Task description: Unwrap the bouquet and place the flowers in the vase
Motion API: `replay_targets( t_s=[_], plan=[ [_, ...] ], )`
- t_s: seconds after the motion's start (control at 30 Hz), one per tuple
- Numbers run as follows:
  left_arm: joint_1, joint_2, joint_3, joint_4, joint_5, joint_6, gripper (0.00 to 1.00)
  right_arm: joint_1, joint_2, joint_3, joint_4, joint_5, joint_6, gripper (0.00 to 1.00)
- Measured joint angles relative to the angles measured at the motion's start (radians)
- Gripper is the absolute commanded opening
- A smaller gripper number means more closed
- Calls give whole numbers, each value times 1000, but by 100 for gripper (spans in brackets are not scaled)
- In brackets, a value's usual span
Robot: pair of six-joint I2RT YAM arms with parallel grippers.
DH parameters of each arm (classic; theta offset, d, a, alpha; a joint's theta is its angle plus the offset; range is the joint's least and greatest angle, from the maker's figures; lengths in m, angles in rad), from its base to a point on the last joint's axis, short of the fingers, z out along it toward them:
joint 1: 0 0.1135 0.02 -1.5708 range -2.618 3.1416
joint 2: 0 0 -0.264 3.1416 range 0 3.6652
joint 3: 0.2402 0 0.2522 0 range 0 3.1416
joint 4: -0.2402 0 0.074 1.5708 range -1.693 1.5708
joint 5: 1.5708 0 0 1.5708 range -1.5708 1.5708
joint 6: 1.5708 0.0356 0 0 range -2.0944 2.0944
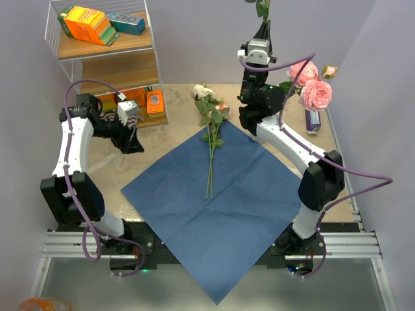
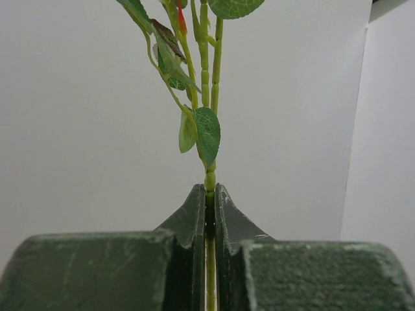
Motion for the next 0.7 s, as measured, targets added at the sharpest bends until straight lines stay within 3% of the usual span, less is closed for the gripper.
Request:
replay_targets(
  t_s=[0.4,0.53,0.7],
  plan=[
    [68,0,0,-57,13,77,80,0,79,-140,61,136,7,1],
    [79,0,0,-71,14,96,80,0,89,-143,64,230,3,14],
    [88,0,0,-76,15,110,80,2,89,-144,64,365,2,51]
  ],
)
